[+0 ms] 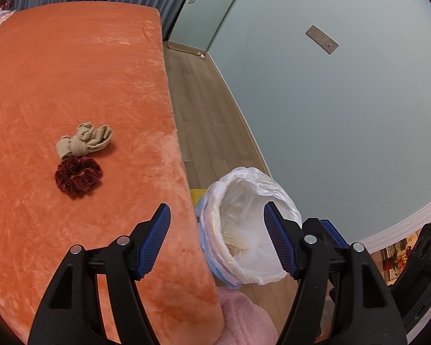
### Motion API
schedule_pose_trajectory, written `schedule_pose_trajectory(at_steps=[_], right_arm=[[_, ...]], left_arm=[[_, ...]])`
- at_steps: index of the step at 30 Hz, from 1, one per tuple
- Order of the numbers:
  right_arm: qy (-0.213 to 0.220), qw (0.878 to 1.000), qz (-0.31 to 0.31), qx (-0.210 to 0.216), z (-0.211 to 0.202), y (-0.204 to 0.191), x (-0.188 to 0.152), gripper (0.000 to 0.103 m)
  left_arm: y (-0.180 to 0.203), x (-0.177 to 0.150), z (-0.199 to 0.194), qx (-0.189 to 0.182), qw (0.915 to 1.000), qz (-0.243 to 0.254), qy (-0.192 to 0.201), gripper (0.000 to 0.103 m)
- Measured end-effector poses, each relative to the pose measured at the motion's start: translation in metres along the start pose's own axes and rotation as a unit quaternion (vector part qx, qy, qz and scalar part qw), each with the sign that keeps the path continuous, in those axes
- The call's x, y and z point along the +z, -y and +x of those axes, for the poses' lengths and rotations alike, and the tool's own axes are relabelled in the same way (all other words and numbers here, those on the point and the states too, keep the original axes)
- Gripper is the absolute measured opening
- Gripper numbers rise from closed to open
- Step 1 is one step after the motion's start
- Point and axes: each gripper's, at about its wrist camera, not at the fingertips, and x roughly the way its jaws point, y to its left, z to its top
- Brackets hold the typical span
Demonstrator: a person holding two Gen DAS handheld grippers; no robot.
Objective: Collect trash
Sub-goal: 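Grasp the beige sock with the left tool while the right tool grasps the dark red scrunchie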
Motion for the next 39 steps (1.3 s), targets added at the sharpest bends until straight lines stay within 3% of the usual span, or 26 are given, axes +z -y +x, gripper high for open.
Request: schedule_pose_trajectory(at_steps=[11,21,35,39], right_arm=[[-0.054,0.997,-0.043,0.028,0.051,-0.063,-0.024,0.045],[-0.117,0.989,-0.076,0.049,0.130,-0.121,-0.048,0.045],[-0.181,0.979,-0.067,0.057,0.235,-0.150,-0.067,0.045],[-0.192,0.978,-0.060,0.061,0.254,-0.152,-0.070,0.045]], left_arm=[[-0.084,0.009,-0.006,0.053,0.9976,-0.041,0.012,0.064],[-0.164,0.029,0.019,0.105,0.9920,-0.070,-0.012,0.064],[-0.223,0.065,0.090,0.112,0.9884,-0.090,-0.049,0.063],[-0.229,0.068,0.103,0.103,0.9886,-0.095,-0.055,0.054]])
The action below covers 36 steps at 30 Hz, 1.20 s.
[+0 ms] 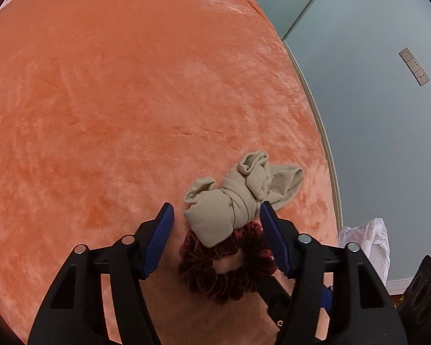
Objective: Collect trash
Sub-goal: 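Grasp the beige sock with the left tool while the right tool grasps the dark red scrunchie, then carry beige sock and red scrunchie over the wastebasket and open both tools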
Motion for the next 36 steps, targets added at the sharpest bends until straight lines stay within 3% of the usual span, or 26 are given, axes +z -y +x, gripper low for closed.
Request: schedule_pose_trajectory(at_steps=[3,7,10,23,36], right_arm=[[-0.011,1.000,0.005,0.003,0.014,0.002,-0.001,0.040],[-0.026,0.999,0.026,0.029,0.025,0.007,-0.005,0.019],[-0.024,0.999,0.019,0.037,0.018,0.006,-0.008,0.015],[0.043,0.997,0.052,0.037,-0.073,0.041,-0.020,0.014],[0.142,0.984,0.111,0.009,-0.199,0.122,-0.030,0.014]], left_arm=[[0.000,0.001,0.006,-0.010,0.9999,0.003,-0.005,0.048],[0.004,-0.002,0.006,-0.020,0.9997,0.017,-0.003,0.039],[0.007,-0.004,0.003,-0.017,0.9995,0.025,0.000,0.034],[0.061,-0.022,-0.049,-0.038,0.9974,0.052,0.032,0.030],[0.177,-0.072,-0.093,-0.085,0.9871,0.127,0.049,0.030]])
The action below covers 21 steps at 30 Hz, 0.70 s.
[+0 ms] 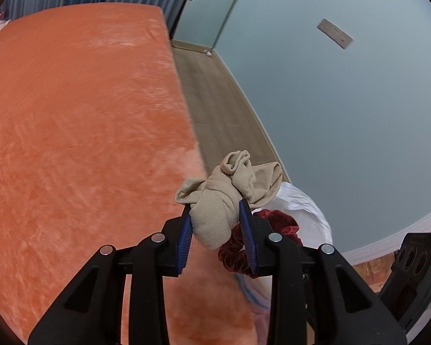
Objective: Collect trash
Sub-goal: 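Carry beige sock and red scrunchie over the wastebasket and open both tools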
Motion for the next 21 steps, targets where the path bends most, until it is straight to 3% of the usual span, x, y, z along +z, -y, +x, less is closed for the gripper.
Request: schedule_pose_trajectory(at_steps=[9,21], right_arm=[[0.054,0.997,0.039,-0.027,-0.067,0.057,0.016,0.014],[0.088,0.993,0.069,-0.049,-0.107,0.100,0.015,0.014]], left_arm=[[0.080,-0.023,-0.001,-0.028,0.9983,0.051,-0.006,0.030],[0.139,-0.043,0.004,-0.044,0.9944,0.094,-0.019,0.030]])
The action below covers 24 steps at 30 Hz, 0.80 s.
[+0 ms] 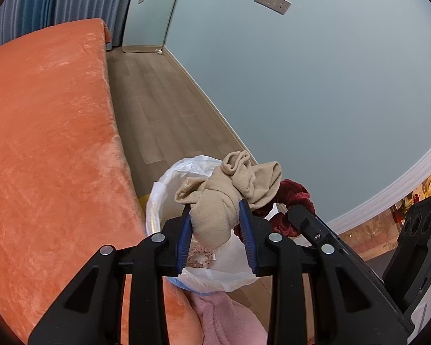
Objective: Collect trash
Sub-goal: 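Carry beige sock and red scrunchie over the wastebasket and open both tools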
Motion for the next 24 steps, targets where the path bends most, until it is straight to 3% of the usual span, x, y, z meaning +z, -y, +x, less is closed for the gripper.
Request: schedule_pose_trajectory(at_steps=[14,18,24], right_arm=[[0.006,1.000,0.011,-0.008,-0.010,0.010,-0.001,0.016],[0.004,1.000,0.014,-0.010,-0.012,0.008,0.001,0.020],[0.006,1.000,0.004,-0.009,-0.012,0.003,0.003,0.021]], left_arm=[[0.014,-0.004,0.010,0.000,0.9999,0.001,-0.011,0.032],[0.014,-0.005,0.009,0.005,1.0000,-0.001,-0.004,0.046],[0.011,-0.005,0.007,0.006,1.0000,-0.004,-0.004,0.048]])
